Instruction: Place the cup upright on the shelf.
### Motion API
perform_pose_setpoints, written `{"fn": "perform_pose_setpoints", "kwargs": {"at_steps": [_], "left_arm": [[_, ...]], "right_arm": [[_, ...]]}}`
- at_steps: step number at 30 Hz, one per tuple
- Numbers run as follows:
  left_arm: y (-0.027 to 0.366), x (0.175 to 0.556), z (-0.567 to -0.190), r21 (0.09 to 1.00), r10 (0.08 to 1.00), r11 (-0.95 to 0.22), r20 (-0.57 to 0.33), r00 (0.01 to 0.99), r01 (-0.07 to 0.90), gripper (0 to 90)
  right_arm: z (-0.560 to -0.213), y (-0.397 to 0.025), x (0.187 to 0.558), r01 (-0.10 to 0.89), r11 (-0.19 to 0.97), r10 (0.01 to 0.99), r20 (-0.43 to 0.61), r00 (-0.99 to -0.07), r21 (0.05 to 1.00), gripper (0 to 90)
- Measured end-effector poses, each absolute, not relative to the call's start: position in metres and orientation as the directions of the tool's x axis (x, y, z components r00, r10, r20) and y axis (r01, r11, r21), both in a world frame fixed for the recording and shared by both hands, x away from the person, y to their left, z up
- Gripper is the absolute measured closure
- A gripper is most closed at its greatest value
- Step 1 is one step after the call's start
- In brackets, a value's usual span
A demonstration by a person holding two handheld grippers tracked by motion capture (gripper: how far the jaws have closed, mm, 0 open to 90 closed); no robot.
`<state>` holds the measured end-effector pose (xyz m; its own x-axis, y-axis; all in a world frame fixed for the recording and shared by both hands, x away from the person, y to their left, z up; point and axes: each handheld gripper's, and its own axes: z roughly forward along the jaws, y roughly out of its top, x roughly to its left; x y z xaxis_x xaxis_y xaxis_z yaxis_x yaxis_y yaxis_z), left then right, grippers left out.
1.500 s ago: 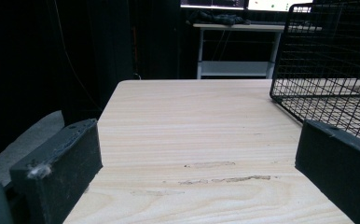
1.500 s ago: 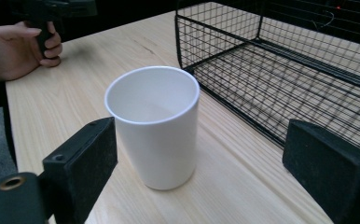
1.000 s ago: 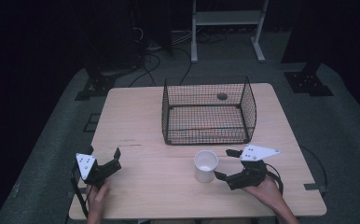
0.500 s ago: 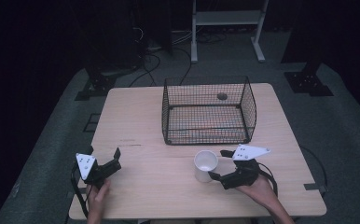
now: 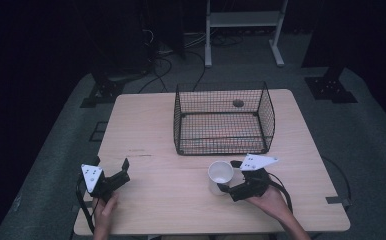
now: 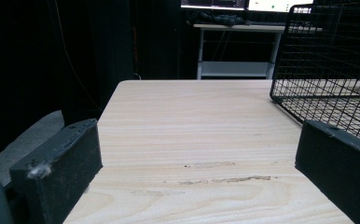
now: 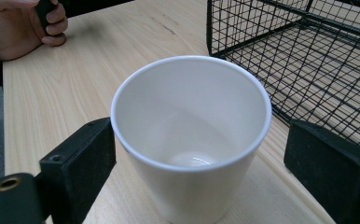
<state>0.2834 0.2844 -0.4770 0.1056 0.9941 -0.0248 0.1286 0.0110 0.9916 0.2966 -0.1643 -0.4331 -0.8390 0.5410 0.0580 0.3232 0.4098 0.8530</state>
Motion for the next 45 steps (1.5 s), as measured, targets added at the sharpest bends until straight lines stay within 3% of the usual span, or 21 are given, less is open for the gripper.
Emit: {"fn": "perform_pose_setpoints", "kwargs": {"at_steps": [19, 22, 35, 45], "left_arm": [[0.285, 0.283, -0.477, 0.992, 0.994, 0.012, -0.025, 0.105, 0.129, 0.0], [0.285, 0.283, -0.477, 0.992, 0.994, 0.011, -0.025, 0.105, 0.129, 0.0], [0.285, 0.283, -0.477, 0.991, 0.994, 0.011, -0.024, 0.105, 0.13, 0.0], [0.284, 0.283, -0.477, 0.992, 0.994, 0.012, -0.026, 0.105, 0.129, 0.0]], "right_arm": [[-0.443, -0.149, 0.307, 0.333, 0.419, 0.54, 0.064, -0.839, 0.845, 8.5], [-0.444, -0.148, 0.308, 0.333, 0.415, 0.525, 0.077, -0.848, 0.847, 16.1], [-0.423, -0.16, 0.314, 0.351, 0.377, 0.459, 0.156, -0.875, 0.857, 19.5], [-0.407, -0.166, 0.322, 0.352, 0.396, 0.454, 0.152, -0.878, 0.848, 19.6]]}}
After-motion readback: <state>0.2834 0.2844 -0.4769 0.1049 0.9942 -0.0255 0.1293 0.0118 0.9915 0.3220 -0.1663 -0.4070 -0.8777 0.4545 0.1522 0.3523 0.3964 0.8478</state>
